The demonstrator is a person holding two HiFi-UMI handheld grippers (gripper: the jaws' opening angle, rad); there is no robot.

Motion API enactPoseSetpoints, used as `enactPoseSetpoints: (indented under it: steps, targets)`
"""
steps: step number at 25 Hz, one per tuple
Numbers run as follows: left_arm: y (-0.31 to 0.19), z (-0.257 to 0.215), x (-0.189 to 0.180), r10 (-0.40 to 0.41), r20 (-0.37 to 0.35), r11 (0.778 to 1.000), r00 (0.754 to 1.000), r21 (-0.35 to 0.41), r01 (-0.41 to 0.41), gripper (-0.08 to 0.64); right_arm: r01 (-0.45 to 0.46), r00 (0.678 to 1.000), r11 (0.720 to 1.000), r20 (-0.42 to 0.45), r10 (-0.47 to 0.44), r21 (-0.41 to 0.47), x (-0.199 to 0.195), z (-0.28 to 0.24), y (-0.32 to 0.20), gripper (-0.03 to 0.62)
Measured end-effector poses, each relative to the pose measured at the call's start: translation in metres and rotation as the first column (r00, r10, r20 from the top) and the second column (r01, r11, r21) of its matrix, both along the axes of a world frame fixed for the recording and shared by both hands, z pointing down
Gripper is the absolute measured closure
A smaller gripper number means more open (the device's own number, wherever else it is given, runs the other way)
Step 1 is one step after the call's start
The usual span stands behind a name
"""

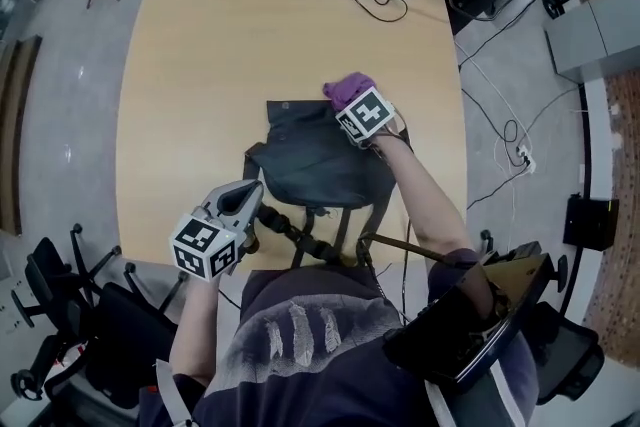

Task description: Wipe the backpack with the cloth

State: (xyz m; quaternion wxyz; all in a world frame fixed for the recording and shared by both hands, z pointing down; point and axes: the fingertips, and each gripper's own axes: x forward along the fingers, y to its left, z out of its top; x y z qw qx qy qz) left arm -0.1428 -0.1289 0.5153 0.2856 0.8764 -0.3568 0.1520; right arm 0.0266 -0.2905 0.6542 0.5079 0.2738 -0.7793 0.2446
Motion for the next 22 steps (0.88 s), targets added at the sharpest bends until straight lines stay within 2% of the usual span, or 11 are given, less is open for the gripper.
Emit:
enactPoseSetpoints:
  steps: [3,6,15,22]
  targets:
    - [0.002,0.001,-0.01,-0.021,-0.004,1.0,1.0,-0.002,0.021,0.554,0.081,0.997,0.996,0.001,-0.081,-0.024,-0.032,0.004,0.009,0.561]
    - [0.001,0.003,-0.02,-0.04,-0.003,0.999,0.999,-0.004,0.04,0.553,0.125,0.992,0.992,0.01,-0.124,-0.033,-0.053,0.006,0.014,0.561]
    - [0.006,0.004,-0.037,-0.063,-0.005,0.998,0.998,-0.004,0.063,0.552,0.194,0.977,0.978,0.106,-0.186,-0.072,-0.105,-0.001,0.027,0.561]
    - [0.009,0.004,-0.05,-0.079,0.003,0.997,0.997,0.001,0.079,0.553,0.275,0.95,0.957,0.182,-0.255,-0.094,-0.151,-0.01,0.045,0.561]
